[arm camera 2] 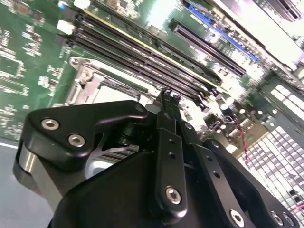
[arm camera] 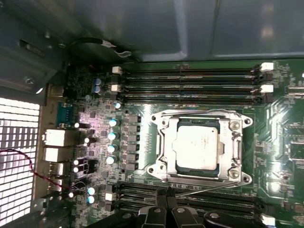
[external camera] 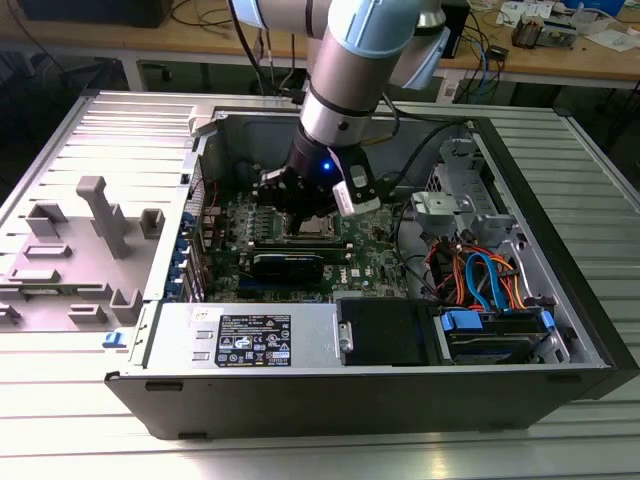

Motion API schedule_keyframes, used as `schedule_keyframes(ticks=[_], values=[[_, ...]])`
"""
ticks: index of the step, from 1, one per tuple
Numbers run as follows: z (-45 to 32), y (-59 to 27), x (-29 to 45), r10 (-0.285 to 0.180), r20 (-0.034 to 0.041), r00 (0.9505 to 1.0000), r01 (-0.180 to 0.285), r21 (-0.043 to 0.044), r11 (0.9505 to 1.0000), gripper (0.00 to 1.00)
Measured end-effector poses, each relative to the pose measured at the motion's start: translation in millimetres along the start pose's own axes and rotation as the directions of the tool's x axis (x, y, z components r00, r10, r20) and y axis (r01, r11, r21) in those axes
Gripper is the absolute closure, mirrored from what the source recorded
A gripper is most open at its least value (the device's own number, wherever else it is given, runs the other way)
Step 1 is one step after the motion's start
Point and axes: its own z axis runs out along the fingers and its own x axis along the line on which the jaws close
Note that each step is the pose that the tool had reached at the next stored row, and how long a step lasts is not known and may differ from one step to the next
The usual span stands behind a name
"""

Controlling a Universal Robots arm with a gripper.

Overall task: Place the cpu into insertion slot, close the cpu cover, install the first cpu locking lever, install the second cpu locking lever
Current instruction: 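Install the second cpu locking lever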

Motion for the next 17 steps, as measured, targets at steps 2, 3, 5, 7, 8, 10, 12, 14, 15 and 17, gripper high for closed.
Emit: schedule_keyframes(ticks=[2,3,5,7,8,10,12,14,15,17], values=[[2.5,-0.2,-0.9,-0.002,-0.0072,1.0,0.002,0.0003,1.0,0.89],[3.8,-0.2,-1.2,-0.004,-0.0078,1.0,0.004,0.0004,1.0,0.89],[4.3,-0.3,-1.6,-0.005,-0.0082,1.0,0.005,0.0007,1.0,0.89],[4.3,-0.3,-1.7,-0.005,-0.0082,1.0,0.005,0.0007,1.0,0.89],[4.4,-0.3,-1.7,-0.007,-0.0083,0.9999,0.007,0.001,1.0,0.89],[4.4,-0.3,-1.7,-0.008,-0.0083,0.9999,0.008,0.0013,1.0,0.89],[4.4,-0.3,-1.7,-0.008,-0.0084,0.9999,0.008,0.0014,1.0,0.89],[4.4,-0.3,-1.7,-0.009,-0.0084,0.9999,0.009,0.0014,1.0,0.89],[4.4,-0.3,-1.7,-0.009,-0.0084,0.9999,0.009,0.0014,1.0,0.89],[4.4,-0.3,-1.7,-0.009,-0.0084,0.9999,0.009,0.0015,1.0,0.89]])
